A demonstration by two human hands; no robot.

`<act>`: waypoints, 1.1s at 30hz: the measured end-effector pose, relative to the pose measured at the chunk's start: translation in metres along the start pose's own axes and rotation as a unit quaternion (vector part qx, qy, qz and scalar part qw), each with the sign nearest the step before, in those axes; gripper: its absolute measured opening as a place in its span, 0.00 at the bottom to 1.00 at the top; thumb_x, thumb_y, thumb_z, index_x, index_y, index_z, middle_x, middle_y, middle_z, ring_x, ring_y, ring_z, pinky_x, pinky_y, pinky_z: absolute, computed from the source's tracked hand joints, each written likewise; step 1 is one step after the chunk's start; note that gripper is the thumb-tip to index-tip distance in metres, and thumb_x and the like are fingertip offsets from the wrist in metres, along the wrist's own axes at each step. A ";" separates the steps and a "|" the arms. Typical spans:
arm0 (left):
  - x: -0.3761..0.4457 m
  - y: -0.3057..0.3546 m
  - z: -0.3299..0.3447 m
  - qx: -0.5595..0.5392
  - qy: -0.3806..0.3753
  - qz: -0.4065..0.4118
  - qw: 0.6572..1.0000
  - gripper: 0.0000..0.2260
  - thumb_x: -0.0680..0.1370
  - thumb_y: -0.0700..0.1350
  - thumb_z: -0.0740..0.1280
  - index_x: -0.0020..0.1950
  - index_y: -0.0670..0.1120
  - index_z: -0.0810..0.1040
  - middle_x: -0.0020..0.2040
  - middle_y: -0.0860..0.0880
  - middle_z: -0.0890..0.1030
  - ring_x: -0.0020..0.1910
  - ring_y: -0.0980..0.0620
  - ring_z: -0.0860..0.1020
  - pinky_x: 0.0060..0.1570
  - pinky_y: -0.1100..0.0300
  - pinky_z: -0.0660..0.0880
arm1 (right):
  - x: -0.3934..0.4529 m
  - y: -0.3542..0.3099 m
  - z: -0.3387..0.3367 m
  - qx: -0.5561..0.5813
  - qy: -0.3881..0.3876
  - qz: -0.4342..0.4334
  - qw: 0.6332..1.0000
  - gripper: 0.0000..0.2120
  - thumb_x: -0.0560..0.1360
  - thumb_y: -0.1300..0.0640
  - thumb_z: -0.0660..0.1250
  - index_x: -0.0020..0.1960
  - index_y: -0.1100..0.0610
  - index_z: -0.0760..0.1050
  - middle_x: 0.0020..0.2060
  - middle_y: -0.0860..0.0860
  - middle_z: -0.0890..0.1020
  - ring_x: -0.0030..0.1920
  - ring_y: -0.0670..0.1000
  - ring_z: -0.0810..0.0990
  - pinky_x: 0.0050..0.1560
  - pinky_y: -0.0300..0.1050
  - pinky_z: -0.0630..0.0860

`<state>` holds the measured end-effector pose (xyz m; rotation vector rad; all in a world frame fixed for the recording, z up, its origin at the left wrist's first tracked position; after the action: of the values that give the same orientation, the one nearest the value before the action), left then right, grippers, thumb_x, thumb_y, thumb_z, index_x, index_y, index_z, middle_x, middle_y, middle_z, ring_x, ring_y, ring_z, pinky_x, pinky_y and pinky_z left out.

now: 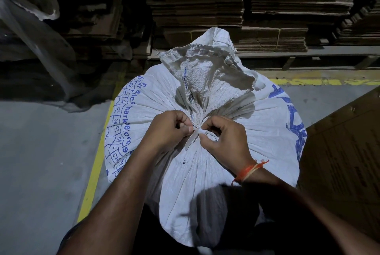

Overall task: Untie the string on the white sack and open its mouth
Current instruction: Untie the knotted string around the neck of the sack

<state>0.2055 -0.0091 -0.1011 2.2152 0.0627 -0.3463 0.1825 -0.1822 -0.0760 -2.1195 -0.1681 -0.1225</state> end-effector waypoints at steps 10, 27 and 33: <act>0.001 0.001 0.004 -0.020 -0.013 0.007 1.000 0.02 0.71 0.45 0.73 0.39 0.51 0.84 0.32 0.54 0.80 0.34 0.56 0.77 0.43 0.58 0.75 | 0.000 0.001 0.001 0.000 0.000 -0.002 1.000 0.05 0.66 0.58 0.75 0.41 0.53 0.80 0.36 0.46 0.82 0.40 0.48 0.82 0.43 0.50 0.80; 0.001 -0.004 0.000 -0.022 0.000 -0.006 1.000 0.05 0.75 0.41 0.75 0.41 0.50 0.85 0.32 0.56 0.83 0.36 0.57 0.79 0.46 0.54 0.80 | 0.000 -0.001 0.001 -0.001 0.001 -0.006 1.000 0.06 0.67 0.59 0.76 0.41 0.52 0.81 0.37 0.46 0.83 0.41 0.46 0.82 0.44 0.48 0.80; 0.000 0.000 0.002 -0.025 -0.006 0.000 1.000 0.02 0.74 0.42 0.74 0.41 0.48 0.85 0.35 0.48 0.85 0.36 0.55 0.80 0.47 0.49 0.82 | 0.000 -0.001 0.000 -0.006 0.001 -0.008 1.000 0.06 0.68 0.59 0.76 0.41 0.52 0.81 0.37 0.45 0.83 0.41 0.46 0.82 0.43 0.46 0.80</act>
<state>0.2051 -0.0106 -0.1025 2.1634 0.0652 -0.3534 0.1821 -0.1818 -0.0755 -2.1309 -0.1826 -0.1348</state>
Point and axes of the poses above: each hand's wrist, its own x-axis towards the middle knuckle, its own z-axis out of the palm, y = z × x, the point moved 10 cm from there along x, towards the middle knuckle
